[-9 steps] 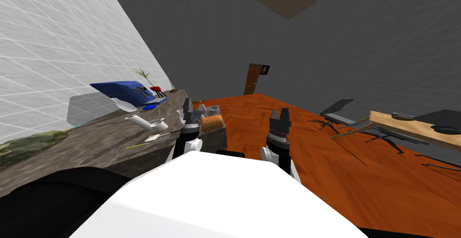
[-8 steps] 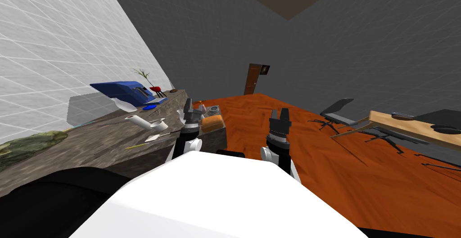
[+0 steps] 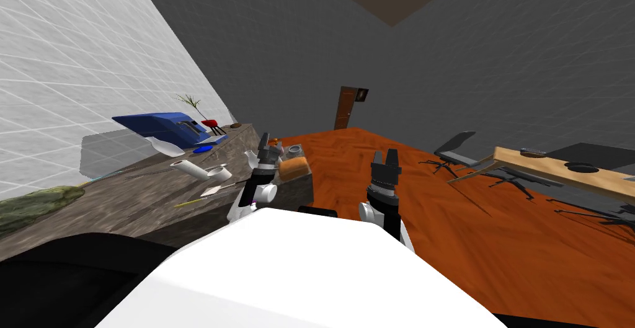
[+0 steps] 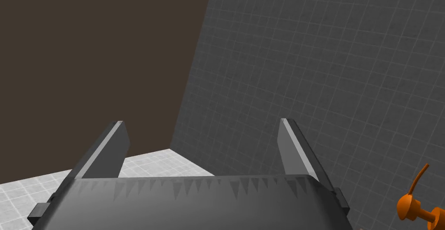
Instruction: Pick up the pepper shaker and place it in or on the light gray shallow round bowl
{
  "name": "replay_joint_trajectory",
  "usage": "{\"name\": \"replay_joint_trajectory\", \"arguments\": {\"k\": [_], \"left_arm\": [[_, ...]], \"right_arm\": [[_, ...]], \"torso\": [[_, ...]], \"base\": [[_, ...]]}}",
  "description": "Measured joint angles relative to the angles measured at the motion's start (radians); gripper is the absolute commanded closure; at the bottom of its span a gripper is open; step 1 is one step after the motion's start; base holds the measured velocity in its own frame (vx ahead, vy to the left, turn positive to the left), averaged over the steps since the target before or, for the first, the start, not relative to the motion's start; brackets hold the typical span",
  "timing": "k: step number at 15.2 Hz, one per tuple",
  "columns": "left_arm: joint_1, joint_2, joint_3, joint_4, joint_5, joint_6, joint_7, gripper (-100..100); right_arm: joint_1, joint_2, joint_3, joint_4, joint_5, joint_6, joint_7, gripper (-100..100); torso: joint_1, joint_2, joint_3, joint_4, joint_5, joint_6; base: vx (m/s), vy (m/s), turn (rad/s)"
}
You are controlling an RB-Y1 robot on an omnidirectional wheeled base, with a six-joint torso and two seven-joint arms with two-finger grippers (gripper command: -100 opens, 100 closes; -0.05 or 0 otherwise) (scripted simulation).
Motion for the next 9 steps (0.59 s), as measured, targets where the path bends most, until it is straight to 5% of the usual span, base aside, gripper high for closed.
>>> {"name": "replay_joint_trajectory", "arguments": {"k": [9], "left_arm": [[-0.165,0.056,0.074,0.121,0.128,0.1,0.083,-100]], "right_arm": [[0.0,0.0,0.0,0.0,0.0,0.0,0.0,0]], "torso": [[-0.002,-0.001,0.0,0.0,0.0,0.0]], "base": [[-0.076,0.026,-0.051]]}}
